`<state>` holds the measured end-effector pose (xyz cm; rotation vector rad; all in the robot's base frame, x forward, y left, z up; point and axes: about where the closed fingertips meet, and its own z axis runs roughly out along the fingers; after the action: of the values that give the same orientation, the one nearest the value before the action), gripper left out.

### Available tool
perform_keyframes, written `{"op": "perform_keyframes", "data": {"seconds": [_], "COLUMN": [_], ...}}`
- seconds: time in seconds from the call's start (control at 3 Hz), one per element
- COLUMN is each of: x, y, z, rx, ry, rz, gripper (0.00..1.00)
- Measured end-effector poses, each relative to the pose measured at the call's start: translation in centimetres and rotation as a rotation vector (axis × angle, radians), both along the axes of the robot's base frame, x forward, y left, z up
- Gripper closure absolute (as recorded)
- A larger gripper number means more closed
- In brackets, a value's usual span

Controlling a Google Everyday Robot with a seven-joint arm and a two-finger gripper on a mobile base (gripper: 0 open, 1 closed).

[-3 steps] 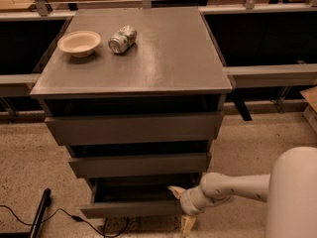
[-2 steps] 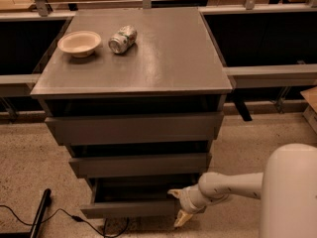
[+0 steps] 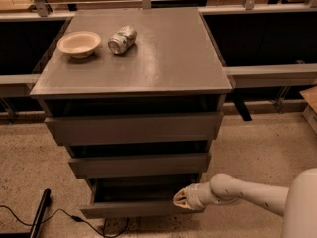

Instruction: Open bottom drawer

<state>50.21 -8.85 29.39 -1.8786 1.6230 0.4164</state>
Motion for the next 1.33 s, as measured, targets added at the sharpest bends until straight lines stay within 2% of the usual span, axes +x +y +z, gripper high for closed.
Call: {"op": "perform_keyframes", "data": {"seconds": [0.33, 1.0, 1.33], "x": [1.5, 4.8, 5.8], "y": [-0.3, -1.3, -1.6], "z": [-0.1, -3.1, -4.8], "rx": [0.028, 0.058, 0.060], "ry": [-0.036, -0.071, -0.062], "rz": [-0.022, -0.083, -0.088], "gripper": [1.00, 1.00, 1.00]}}
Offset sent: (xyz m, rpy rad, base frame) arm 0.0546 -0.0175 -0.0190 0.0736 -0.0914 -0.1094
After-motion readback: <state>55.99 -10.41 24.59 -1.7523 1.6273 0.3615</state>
